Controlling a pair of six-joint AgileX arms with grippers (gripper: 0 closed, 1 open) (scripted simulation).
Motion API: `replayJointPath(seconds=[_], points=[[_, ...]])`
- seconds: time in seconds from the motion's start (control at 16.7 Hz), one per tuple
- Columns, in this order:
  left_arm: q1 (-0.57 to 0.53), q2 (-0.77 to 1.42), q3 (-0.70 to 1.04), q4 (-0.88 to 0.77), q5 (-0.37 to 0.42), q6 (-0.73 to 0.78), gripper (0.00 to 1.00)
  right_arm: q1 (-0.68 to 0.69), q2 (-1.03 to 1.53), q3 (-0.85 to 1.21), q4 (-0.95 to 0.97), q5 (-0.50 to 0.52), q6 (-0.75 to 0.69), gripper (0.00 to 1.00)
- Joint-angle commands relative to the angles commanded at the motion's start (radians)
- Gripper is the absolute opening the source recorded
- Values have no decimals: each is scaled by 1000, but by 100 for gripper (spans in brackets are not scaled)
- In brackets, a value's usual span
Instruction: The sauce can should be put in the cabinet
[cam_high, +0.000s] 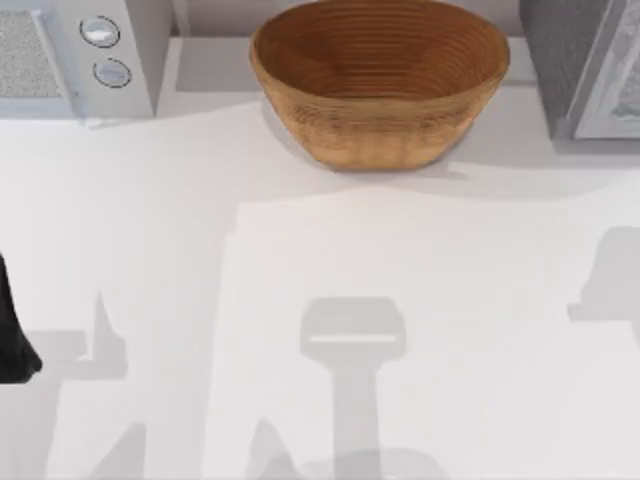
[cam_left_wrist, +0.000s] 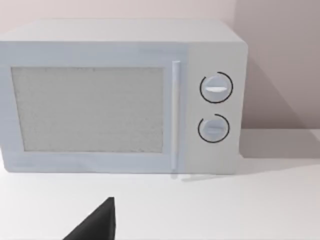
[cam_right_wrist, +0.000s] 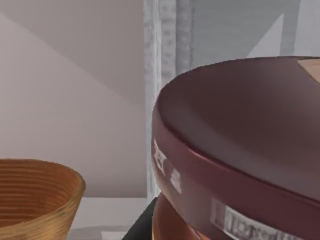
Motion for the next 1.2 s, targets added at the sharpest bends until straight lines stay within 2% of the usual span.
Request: replayJointPath(seconds=[1.2], points=[[0, 0, 0, 0, 0, 0, 100, 110, 810, 1092, -318, 121, 8, 0]])
